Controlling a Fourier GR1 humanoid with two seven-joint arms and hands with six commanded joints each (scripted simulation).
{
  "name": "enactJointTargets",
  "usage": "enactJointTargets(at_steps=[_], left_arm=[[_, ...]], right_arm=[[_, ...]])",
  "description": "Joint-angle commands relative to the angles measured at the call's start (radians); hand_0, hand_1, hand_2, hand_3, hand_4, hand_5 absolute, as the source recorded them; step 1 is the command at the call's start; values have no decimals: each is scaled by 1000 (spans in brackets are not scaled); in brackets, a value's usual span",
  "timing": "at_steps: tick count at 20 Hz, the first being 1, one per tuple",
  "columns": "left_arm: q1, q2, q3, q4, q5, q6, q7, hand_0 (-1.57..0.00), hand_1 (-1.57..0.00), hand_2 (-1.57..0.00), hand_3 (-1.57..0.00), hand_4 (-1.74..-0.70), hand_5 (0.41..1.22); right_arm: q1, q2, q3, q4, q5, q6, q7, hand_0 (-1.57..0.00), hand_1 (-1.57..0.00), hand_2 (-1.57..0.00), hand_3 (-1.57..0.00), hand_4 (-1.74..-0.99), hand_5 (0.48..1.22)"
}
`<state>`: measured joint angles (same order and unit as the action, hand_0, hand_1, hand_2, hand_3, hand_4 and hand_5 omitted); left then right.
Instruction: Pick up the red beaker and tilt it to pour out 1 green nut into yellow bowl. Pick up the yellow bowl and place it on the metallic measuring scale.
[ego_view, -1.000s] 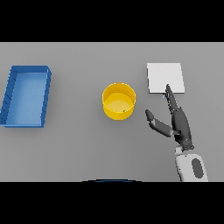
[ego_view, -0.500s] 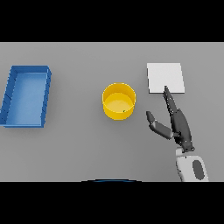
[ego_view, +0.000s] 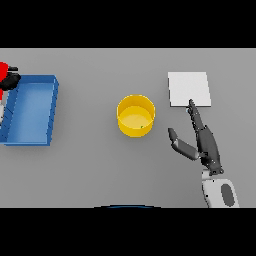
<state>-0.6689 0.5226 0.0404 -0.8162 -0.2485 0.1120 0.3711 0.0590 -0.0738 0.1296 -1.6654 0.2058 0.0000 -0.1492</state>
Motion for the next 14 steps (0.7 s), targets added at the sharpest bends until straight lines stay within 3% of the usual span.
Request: enactJointTargets(at_steps=[1,3,4,6,8,11,14], left_arm=[[26,-4,-6,-58,8,-1,43,-1571,-1571,-1571,-1571,-1741,925],[72,-2,-12,-143,25,-24,107,-1571,-1571,-1526,-1525,-1521,818],[93,12,-21,-189,42,-76,85,-1469,-1344,-1276,-1318,-1369,774],[131,25,-15,-264,105,-162,95,-940,-860,-817,-843,-1126,705],[150,34,-19,-287,137,-222,116,-601,-550,-522,-539,-976,664],[155,68,-53,-290,103,-268,143,-307,-281,-267,-276,-843,632],[139,59,-84,-266,54,-246,149,-157,-143,-136,-141,-801,627]], right_arm=[[-6,-4,-3,6,-2,2,5,1,1,1,1,-1157,671],[-19,2,-4,14,-6,3,13,1,1,1,1,-1155,670],[-18,7,-5,13,-8,-1,15,1,1,1,1,-1153,670],[-4,-5,-8,11,-7,4,-10,1,1,1,1,-1149,670],[-1,-5,-7,7,-11,7,-11,1,1,1,1,-1153,670],[-5,-4,-7,6,-4,-2,-8,1,1,1,1,-1155,670],[-10,-7,-1,7,23,-16,5,1,1,1,1,-1158,665]])
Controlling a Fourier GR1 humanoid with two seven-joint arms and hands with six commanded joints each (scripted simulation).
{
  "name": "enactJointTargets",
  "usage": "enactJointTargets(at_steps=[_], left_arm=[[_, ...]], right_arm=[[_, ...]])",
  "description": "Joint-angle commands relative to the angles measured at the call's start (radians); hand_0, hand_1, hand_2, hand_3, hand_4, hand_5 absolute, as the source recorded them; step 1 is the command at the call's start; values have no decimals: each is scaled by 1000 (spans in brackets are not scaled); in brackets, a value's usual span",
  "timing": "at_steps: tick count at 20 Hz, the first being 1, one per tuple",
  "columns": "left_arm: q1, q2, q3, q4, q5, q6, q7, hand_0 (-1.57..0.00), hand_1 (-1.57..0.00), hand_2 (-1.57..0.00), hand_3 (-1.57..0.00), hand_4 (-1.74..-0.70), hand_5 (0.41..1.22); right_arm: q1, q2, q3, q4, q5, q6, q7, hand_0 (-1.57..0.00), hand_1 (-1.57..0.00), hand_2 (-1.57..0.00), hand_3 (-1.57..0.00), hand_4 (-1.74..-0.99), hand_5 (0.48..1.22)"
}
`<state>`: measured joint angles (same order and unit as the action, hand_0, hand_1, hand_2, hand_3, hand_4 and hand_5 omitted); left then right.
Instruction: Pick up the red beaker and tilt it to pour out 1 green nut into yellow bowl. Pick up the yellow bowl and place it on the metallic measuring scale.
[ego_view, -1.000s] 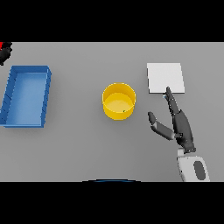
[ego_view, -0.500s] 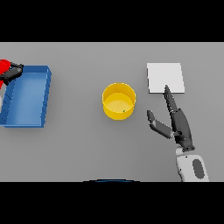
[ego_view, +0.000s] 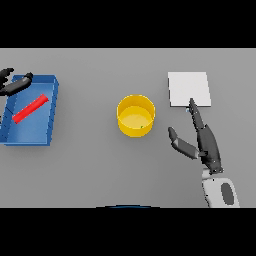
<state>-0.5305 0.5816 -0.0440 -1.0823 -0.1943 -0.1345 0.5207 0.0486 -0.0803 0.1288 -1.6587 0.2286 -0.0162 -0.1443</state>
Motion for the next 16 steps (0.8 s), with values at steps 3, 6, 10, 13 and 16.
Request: enactJointTargets(at_steps=[3,6,10,13,16], left_arm=[[-3,0,4,5,-4,15,-47,-80,-73,-69,-72,-776,631],[4,-24,23,-12,21,43,-84,-40,-37,-35,-36,-784,644],[19,-38,29,-52,43,49,-94,-16,-15,-14,-14,-799,666],[32,-49,26,-73,52,47,-79,-8,-7,-7,-7,-806,683],[46,-48,28,-93,58,46,-71,-3,-3,-3,-3,-811,688]], right_arm=[[-4,5,12,-14,21,-9,34,1,1,1,1,-1144,644],[-42,-45,35,-8,75,17,55,1,1,1,1,-1087,649],[-157,-166,114,33,219,102,97,1,1,1,1,-1122,649],[-251,-240,181,80,335,143,79,1,1,1,1,-1137,626],[-358,-294,263,110,431,215,60,1,1,1,1,-1152,632]])
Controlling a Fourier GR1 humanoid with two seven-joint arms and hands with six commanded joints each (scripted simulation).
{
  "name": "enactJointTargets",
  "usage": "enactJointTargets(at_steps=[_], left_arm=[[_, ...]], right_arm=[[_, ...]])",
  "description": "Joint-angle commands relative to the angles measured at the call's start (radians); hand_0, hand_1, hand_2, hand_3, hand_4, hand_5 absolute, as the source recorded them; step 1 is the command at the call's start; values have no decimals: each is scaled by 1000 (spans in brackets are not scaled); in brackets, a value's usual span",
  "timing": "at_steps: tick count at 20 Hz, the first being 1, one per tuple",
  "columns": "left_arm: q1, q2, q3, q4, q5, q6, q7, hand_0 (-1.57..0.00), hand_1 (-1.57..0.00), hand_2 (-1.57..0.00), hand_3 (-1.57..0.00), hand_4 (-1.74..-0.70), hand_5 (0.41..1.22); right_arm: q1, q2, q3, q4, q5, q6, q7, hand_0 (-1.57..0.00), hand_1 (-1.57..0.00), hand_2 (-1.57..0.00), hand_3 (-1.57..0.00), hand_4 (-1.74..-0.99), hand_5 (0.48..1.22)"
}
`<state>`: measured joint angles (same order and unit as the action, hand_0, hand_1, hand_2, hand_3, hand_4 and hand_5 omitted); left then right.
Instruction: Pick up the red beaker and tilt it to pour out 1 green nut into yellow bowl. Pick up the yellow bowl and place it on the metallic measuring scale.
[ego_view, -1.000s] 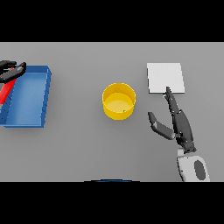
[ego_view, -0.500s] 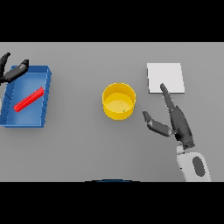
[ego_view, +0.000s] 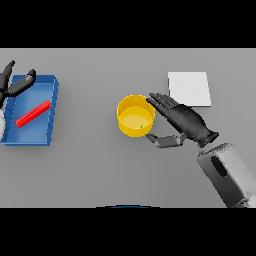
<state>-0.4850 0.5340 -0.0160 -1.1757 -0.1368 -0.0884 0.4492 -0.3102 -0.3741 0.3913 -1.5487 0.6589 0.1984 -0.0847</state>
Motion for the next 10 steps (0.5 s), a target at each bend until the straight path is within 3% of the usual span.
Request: enactJointTargets(at_steps=[1,5,10], left_arm=[[1,-4,-3,-1,-3,4,5,-3,-2,-2,-2,-812,688],[-7,11,4,6,0,-10,-6,0,0,0,0,-805,691],[-8,10,7,7,5,-15,1,1,1,1,1,-808,696]], right_arm=[[-29,-7,25,21,24,15,-16,1,1,1,1,-1157,635],[-143,-32,110,129,109,63,-79,1,1,1,1,-1161,643],[-260,-3,188,274,159,112,-132,1,1,1,1,-1157,644]])
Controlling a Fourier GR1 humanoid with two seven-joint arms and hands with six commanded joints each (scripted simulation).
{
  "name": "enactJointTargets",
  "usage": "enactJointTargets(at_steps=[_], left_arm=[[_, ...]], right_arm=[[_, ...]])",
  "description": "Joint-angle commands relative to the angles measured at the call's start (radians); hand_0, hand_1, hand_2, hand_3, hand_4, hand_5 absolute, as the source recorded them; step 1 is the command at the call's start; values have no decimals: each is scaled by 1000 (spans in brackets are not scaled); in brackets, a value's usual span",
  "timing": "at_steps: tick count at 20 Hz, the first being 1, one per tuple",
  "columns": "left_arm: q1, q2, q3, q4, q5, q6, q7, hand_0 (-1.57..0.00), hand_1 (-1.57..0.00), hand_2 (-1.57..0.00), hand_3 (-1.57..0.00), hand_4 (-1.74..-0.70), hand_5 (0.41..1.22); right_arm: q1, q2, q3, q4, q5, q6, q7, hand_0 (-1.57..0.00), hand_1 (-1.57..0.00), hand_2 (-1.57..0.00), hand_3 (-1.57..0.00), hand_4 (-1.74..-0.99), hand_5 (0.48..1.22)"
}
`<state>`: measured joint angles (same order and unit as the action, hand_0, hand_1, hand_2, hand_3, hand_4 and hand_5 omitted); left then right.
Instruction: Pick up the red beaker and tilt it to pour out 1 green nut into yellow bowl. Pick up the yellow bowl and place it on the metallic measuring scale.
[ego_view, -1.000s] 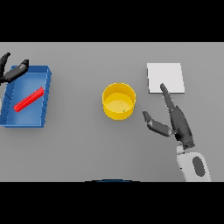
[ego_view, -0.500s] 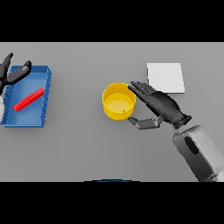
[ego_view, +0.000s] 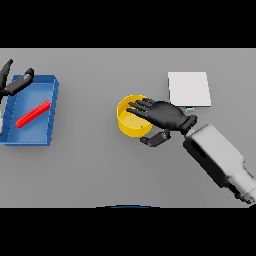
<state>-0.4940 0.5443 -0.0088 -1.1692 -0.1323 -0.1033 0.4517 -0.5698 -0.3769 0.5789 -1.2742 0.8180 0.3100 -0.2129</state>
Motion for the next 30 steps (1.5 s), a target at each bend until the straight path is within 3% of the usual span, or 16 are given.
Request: enactJointTargets(at_steps=[1,9,13,17,18,19,20,23,25,27,30], left_arm=[[3,-1,1,-6,3,-1,1,1,1,1,1,-808,695],[2,3,-3,20,-7,-8,-27,1,1,1,1,-801,706],[7,17,2,23,-12,-9,-27,1,1,1,1,-792,708],[-1,14,-1,33,-11,-17,-32,1,1,1,1,-791,712],[-6,14,2,44,-11,-17,-31,1,1,1,1,-791,711],[-8,16,2,47,-14,-15,-35,1,1,1,1,-789,710],[-9,17,0,43,-16,-16,-37,1,1,1,1,-788,710],[-10,15,-1,48,-19,-11,-49,1,1,1,1,-787,707],[4,14,-9,34,-23,-13,-47,1,1,1,1,-784,712],[-2,21,-4,33,-19,-18,-43,1,1,1,1,-784,710],[-3,13,-4,28,-10,-20,-35,1,1,1,1,-786,707]], right_arm=[[-15,2,10,16,0,17,-16,1,1,1,1,-1155,646],[-126,41,93,141,46,123,-10,1,1,1,1,-1177,673],[-145,59,113,200,63,127,-4,1,1,1,-12,-1188,693],[-161,75,113,246,69,110,-4,-48,-60,-88,-130,-1261,809],[-160,79,115,244,67,110,-12,-193,-183,-189,-215,-1309,891],[-158,72,113,235,63,108,-30,-455,-407,-349,-322,-1363,957],[-154,64,113,221,59,115,-34,-678,-640,-594,-572,-1435,1010],[-157,52,119,219,55,117,-77,-1114,-1094,-1071,-882,-1578,1113],[-161,50,116,214,44,143,-71,-1278,-1266,-1187,-1027,-1637,1152],[-160,60,114,201,36,161,-26,-1384,-1376,-1287,-1106,-1674,1177],[-163,51,115,203,33,160,-37,-1475,-1471,-1353,-1185,-1707,1198]])
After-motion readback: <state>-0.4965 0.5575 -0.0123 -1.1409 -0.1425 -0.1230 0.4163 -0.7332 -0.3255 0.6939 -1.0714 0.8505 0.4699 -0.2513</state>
